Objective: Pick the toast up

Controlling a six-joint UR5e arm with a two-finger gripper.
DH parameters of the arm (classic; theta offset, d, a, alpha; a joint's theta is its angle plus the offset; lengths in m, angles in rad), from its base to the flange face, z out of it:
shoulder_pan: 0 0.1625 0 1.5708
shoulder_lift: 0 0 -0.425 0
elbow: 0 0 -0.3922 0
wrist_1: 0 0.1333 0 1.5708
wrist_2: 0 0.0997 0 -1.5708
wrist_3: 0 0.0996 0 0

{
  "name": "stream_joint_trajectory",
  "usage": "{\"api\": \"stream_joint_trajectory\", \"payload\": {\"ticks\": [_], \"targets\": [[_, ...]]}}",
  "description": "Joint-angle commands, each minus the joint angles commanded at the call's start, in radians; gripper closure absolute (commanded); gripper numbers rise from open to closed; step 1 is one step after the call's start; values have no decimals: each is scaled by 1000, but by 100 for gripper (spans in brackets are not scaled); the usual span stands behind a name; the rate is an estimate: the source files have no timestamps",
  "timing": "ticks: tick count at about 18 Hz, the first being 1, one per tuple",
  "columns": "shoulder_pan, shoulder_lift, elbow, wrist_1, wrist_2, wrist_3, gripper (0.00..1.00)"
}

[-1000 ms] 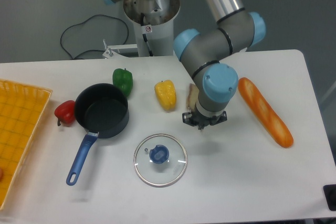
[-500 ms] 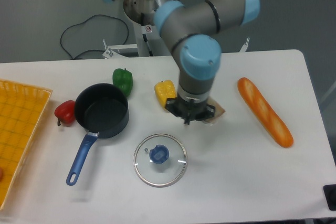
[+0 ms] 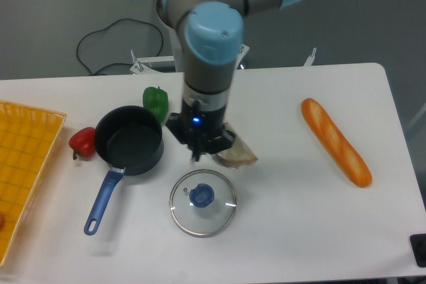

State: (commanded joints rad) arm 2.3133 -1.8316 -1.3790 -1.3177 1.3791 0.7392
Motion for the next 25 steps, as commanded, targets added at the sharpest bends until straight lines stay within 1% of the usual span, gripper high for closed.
{"api": "stream_joint_trajectory", "payload": {"ticks": [3,6,9,20,23,25], "targets": [[-40,6,-18,3,2,57,100],[-45,0,-28,3,2,72,100],[-49,9,-37,2,0,68,100],[-52,15,-60,2,-17,63,100],[-52,14,-60,8,-55,66,100],[-51,14,-60,9,-60,69,100]]}}
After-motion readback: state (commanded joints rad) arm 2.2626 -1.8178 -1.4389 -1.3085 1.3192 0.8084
